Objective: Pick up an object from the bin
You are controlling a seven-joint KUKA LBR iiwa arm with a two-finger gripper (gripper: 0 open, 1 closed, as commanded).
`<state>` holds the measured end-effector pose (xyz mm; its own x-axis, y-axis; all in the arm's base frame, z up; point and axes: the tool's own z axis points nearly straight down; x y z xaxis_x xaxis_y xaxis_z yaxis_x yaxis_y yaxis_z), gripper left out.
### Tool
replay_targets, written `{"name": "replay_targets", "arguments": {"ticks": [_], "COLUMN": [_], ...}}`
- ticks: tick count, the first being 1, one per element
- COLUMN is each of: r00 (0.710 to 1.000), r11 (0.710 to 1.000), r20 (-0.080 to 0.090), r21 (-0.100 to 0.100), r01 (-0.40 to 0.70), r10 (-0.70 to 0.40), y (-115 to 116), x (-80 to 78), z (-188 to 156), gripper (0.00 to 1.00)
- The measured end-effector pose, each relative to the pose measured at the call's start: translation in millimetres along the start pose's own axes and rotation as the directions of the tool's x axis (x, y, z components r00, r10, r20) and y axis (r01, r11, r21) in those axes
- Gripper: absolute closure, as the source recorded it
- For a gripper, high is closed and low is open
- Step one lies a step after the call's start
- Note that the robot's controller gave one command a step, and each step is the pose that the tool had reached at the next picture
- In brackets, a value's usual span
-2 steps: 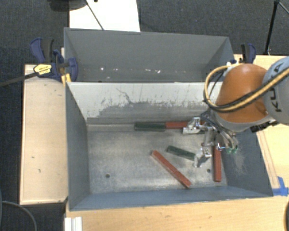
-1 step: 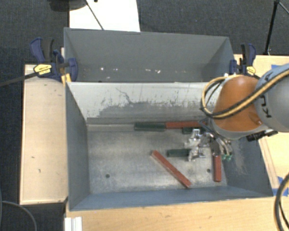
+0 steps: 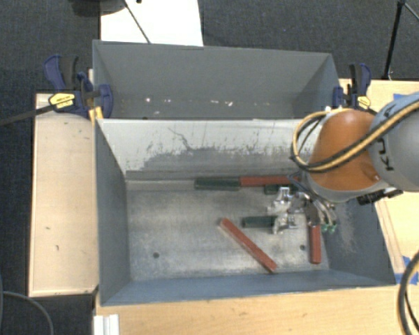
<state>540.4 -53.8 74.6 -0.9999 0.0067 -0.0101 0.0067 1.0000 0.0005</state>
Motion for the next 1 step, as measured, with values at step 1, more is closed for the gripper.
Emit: {"name": "replay_targets", "arguments": {"ticks": [1], "r00": [0.991], "r11": [0.991], "r20": [-0.004], "r21": [0.0], "r01": [0.135], "r10": [-0.135], "y": [-8.0], "x": [25.8], "z": [-164.2], "gripper": [1.0]}}
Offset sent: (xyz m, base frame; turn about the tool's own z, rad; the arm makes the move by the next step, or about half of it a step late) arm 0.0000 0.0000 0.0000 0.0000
